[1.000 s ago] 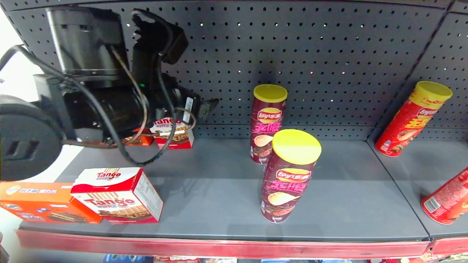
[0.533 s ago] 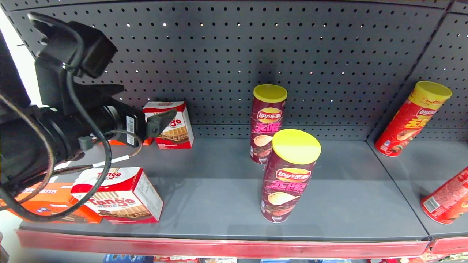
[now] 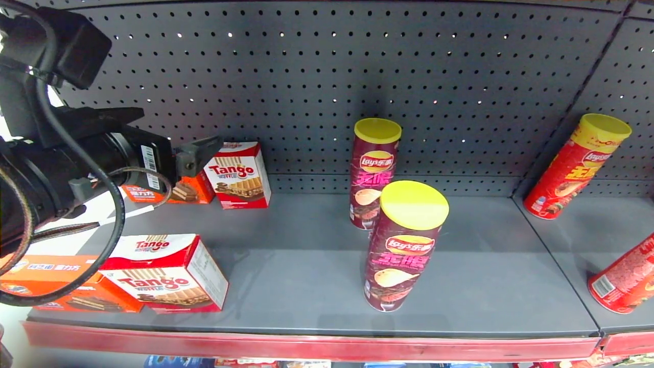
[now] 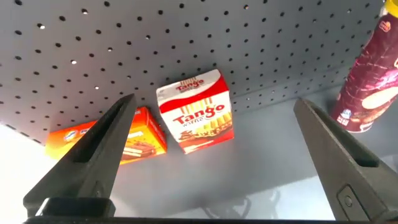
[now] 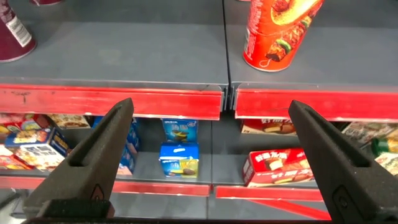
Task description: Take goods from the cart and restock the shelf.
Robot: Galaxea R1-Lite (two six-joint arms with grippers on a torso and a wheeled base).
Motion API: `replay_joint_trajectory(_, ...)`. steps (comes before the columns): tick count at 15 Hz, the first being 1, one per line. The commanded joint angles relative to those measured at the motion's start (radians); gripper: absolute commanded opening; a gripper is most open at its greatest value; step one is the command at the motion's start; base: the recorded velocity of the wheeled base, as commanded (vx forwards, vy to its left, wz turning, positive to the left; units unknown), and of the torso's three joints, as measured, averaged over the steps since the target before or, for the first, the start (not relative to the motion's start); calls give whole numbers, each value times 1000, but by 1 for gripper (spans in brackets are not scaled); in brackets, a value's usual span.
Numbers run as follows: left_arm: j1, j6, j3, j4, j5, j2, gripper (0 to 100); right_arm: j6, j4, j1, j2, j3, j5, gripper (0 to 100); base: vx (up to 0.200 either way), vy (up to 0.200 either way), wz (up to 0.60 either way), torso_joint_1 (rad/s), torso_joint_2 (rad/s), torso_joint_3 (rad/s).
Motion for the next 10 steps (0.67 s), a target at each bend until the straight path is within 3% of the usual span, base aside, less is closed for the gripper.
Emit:
replay_joint_trajectory(1,-1,-1,9,-1,0,-4,100,6,128,-2,263,-305,10,100,0,0,0,0,0,0)
replay_joint_trajectory(4,0,2,14,-1,-2,-3,100,7,143,72,336,-379,185,100,0,0,0,0,0,0)
replay_joint_trajectory(6,2,23,11,-1,4,0,100,10,146,164,484,-433,318,100,0,0,0,0,0,0)
replay_joint_trajectory(7,2,23,9,-1,6,2,100,9,143,193,539,-453,333,100,0,0,0,0,0,0)
replay_joint_trajectory(8,2,25,12,-2,6,3,100,1,128,288,668,-503,324,100,0,0,0,0,0,0)
replay_joint_trajectory(10,2,25,16,-27,4,3,100,-5,73,395,803,-532,229,100,0,0,0,0,0,0)
